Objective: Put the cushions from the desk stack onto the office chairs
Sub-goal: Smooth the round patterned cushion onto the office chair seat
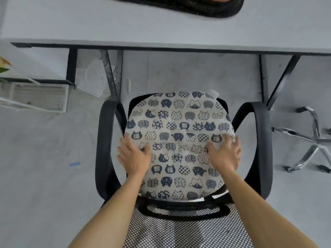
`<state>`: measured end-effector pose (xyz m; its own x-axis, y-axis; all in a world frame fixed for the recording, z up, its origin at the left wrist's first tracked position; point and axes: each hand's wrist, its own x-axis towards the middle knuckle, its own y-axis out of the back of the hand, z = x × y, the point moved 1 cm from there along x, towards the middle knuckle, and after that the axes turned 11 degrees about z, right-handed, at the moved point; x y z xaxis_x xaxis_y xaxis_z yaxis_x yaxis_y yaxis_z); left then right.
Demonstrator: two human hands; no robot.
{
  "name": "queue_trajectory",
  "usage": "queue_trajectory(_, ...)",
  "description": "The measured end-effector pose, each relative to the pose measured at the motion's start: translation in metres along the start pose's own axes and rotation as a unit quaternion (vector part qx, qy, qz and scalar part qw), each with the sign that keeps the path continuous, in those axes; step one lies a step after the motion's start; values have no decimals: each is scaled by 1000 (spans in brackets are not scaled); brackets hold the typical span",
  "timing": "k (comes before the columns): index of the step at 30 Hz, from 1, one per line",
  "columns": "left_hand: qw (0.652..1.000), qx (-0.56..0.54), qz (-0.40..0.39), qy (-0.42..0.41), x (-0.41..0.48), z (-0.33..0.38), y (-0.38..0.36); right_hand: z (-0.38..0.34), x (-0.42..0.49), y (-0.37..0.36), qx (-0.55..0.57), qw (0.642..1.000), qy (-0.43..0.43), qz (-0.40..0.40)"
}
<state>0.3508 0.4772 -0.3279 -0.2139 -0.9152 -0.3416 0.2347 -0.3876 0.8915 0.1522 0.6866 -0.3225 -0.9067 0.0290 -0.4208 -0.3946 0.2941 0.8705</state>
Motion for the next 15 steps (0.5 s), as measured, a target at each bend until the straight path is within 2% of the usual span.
queue_trajectory(2,986,-70,-40,144,10,-9,-2,15,14,-7,87,986,-131,-46)
queue_trajectory(4,969,-114,-68,210,13,-14,-4,28,22,-10,116,977,-164,-74)
queue_trajectory(7,980,-104,-41,163,18,-13,-3,37,24,-5,83,982,-154,-74)
queue_trajectory(10,989,-92,-24,117,23,-12,-1,44,13,-5,97,974,-177,-102)
queue_trajectory(15,985,-102,-51,130,25,-10,6,40,-6,-15,106,963,-236,-82)
